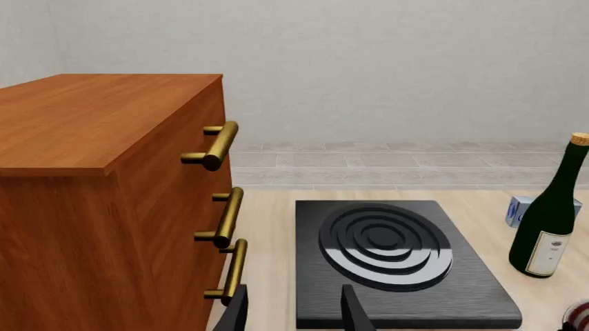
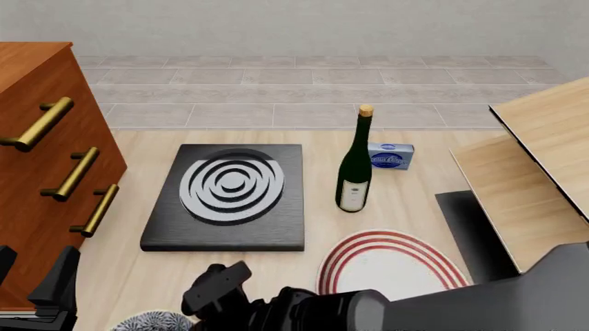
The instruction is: Put the bowl on the stove.
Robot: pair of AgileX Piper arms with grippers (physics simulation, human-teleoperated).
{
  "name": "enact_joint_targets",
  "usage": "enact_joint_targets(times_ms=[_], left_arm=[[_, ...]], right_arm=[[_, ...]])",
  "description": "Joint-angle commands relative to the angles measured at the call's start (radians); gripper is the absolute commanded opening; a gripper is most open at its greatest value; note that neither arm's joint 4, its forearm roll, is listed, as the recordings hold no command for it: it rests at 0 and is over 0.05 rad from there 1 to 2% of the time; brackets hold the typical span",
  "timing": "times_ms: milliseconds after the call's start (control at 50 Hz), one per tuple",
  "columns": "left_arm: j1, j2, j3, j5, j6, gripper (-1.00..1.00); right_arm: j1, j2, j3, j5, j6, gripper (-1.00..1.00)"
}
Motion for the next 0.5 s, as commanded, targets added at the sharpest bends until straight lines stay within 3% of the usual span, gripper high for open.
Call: enact_joint_targets(times_ms=[20,500], left_arm=[[0.0,0.0,0.0,0.0,0.0,1.0],[0.0,0.0,0.0,0.0,0.0,1.0]], right_arm=[[-0.013,-0.009,-0.003,0.01,-0.004,-1.0],[-0.093,-0.16,-0.06,0.099,-0.043,-1.0]])
